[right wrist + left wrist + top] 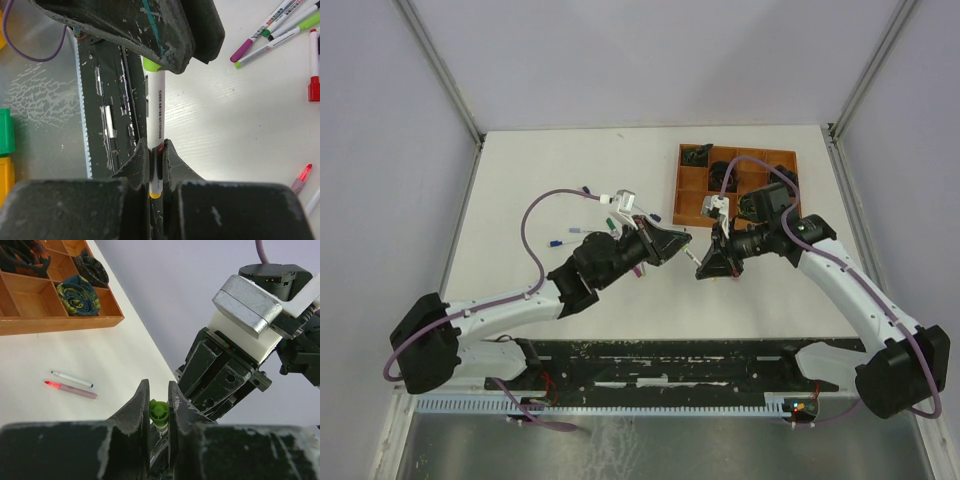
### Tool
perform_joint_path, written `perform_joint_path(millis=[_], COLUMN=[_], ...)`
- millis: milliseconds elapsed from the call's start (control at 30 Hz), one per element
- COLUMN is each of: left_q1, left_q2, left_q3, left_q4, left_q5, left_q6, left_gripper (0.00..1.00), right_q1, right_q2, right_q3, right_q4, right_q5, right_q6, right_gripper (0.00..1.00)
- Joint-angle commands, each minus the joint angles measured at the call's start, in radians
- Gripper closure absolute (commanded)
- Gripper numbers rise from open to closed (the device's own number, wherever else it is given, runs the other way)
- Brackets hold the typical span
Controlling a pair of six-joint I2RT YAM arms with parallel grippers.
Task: Open the pen caps
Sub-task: Open the pen cap from the pen, then place the pen cap at the center of the board.
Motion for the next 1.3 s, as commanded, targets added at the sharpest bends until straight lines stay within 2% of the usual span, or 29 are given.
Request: perform_joint_path(millis=[0,100,167,367,500,633,767,867,1000,1133,1267], left_q1=[0.008,0.027,0.080,0.375,0.490,0.553,0.674,0.811,0.906,0.932,0.937], left_q2=[0.004,-0.020,-0.048,-0.134,-0.145,-0.154,-0.135,-0.060,0.112,0.302,0.450], left_q3=[0.026,0.004,-0.018,-0.021,0.032,0.036,-0.044,-0.098,-0.013,0.164,0.296], left_q4=[0.052,0.081,0.096,0.115,0.086,-0.038,-0.127,-0.118,-0.208,-0.415,-0.523], left_q5=[0.010,0.004,0.011,0.084,0.115,0.101,0.142,0.239,0.299,0.241,0.154], left_q6=[-0.008,0.004,0.000,-0.038,-0.044,-0.037,-0.068,-0.114,-0.108,-0.023,0.045], left_gripper=[0.97,0.97,0.97,0.97,0.97,0.97,0.97,0.97,0.97,0.97,0.97], right_q1=[0.006,0.006,0.006,0.026,0.043,0.043,0.043,0.043,0.042,0.041,0.041], right_q2=[0.006,0.016,0.031,0.109,0.124,0.108,0.067,0.045,0.039,0.047,0.051], right_q3=[0.050,0.053,0.061,0.099,0.103,0.097,0.089,0.088,0.083,0.086,0.085], right_q4=[0.005,-0.004,-0.019,-0.089,-0.088,-0.056,-0.027,-0.017,-0.012,-0.015,-0.017], right_q5=[-0.015,-0.006,0.002,0.024,0.057,0.107,0.165,0.207,0.231,0.235,0.235], right_q6=[-0.001,-0.001,-0.004,-0.028,-0.021,0.001,0.007,0.006,0.006,0.003,0.001], right_gripper=[0.99,0.98,0.98,0.98,0.98,0.99,0.98,0.98,0.99,0.98,0.98])
